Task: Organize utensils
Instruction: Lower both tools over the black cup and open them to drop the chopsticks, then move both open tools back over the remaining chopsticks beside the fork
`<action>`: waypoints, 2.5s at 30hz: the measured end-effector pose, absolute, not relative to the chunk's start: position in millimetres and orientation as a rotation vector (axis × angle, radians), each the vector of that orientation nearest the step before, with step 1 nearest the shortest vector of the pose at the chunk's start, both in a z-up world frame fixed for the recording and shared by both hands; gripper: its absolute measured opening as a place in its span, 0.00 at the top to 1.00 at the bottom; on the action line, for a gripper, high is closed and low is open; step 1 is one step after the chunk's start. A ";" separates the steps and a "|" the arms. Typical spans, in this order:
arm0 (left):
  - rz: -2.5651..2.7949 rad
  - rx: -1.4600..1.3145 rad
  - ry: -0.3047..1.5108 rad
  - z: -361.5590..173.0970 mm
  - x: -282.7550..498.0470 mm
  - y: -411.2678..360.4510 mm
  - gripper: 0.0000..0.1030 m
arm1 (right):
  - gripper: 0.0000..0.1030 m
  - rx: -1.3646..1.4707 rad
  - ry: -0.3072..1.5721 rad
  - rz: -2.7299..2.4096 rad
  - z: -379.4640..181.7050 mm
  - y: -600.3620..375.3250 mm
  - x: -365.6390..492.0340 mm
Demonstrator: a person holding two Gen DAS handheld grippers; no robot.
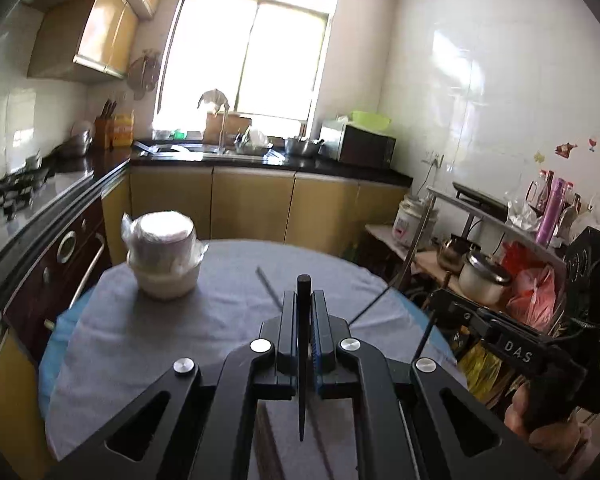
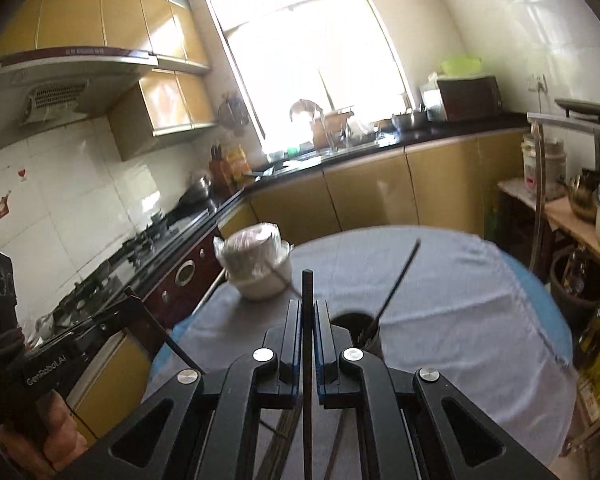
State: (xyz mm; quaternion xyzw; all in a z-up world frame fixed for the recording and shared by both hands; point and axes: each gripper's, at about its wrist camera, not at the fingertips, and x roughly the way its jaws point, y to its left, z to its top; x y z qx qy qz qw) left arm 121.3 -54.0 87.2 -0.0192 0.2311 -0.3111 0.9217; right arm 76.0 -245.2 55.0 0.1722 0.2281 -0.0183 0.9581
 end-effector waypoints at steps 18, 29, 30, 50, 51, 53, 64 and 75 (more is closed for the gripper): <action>-0.585 -0.172 0.353 105.6 205.9 -111.3 0.94 | 0.94 0.320 0.286 -0.166 94.2 -282.6 173.5; -0.569 -0.034 0.581 39.7 189.3 -101.8 0.72 | 0.90 0.392 0.524 -0.099 22.5 -298.7 167.5; -0.554 -0.009 0.568 41.0 179.2 -97.0 0.59 | 0.85 0.436 0.521 -0.099 19.9 -305.4 154.0; -0.235 0.159 0.552 28.3 -5.9 -19.1 0.32 | 0.45 0.460 0.541 -0.006 -7.6 -245.8 -35.3; -0.224 0.163 0.537 31.6 -11.7 -16.7 0.30 | 0.45 0.456 0.527 0.001 -3.3 -243.0 -42.3; -0.203 0.168 0.509 36.6 -28.5 -12.0 0.29 | 0.45 0.452 0.500 0.013 4.6 -237.5 -56.5; -0.131 0.220 0.370 73.8 -93.9 -2.4 0.26 | 0.44 0.446 0.395 0.060 35.3 -221.3 -108.3; -0.086 0.278 0.280 93.2 -135.8 3.1 0.22 | 0.42 0.446 0.273 0.074 68.5 -215.5 -150.4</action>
